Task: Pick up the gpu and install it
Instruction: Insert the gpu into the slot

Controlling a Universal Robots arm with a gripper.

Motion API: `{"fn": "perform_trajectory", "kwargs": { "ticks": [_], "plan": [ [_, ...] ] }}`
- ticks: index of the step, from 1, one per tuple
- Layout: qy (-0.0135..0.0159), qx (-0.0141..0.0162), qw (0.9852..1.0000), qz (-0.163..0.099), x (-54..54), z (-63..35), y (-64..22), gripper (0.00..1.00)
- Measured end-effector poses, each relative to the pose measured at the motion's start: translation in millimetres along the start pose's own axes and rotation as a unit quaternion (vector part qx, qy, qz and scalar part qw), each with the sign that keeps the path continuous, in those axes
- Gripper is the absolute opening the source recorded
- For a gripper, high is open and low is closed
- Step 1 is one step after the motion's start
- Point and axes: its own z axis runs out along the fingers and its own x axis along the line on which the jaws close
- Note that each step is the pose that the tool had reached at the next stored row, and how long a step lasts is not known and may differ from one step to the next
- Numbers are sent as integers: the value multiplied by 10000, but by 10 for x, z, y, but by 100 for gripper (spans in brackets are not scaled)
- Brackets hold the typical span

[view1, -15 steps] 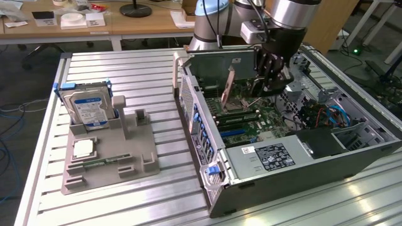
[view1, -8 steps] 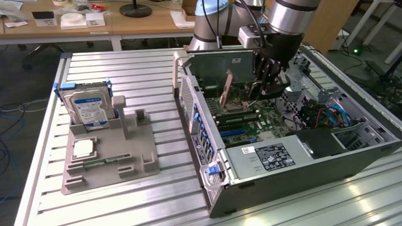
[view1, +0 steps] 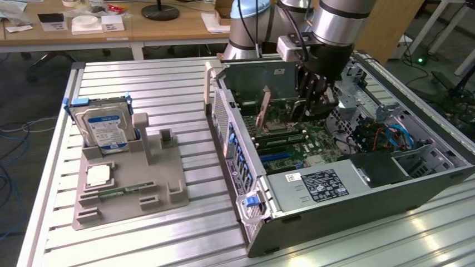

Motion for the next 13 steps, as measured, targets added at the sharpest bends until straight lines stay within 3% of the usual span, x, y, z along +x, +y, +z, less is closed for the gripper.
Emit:
{"fn": "perform_trajectory", "kwargs": {
  "ticks": [5, 9, 13],
  "plan": [
    [-1, 0, 10000, 0, 37, 81, 0, 28],
    [-1, 0, 10000, 1, 41, 129, 70, 28],
    [0, 0, 10000, 0, 59, 195, 81, 28]
  ]
}}
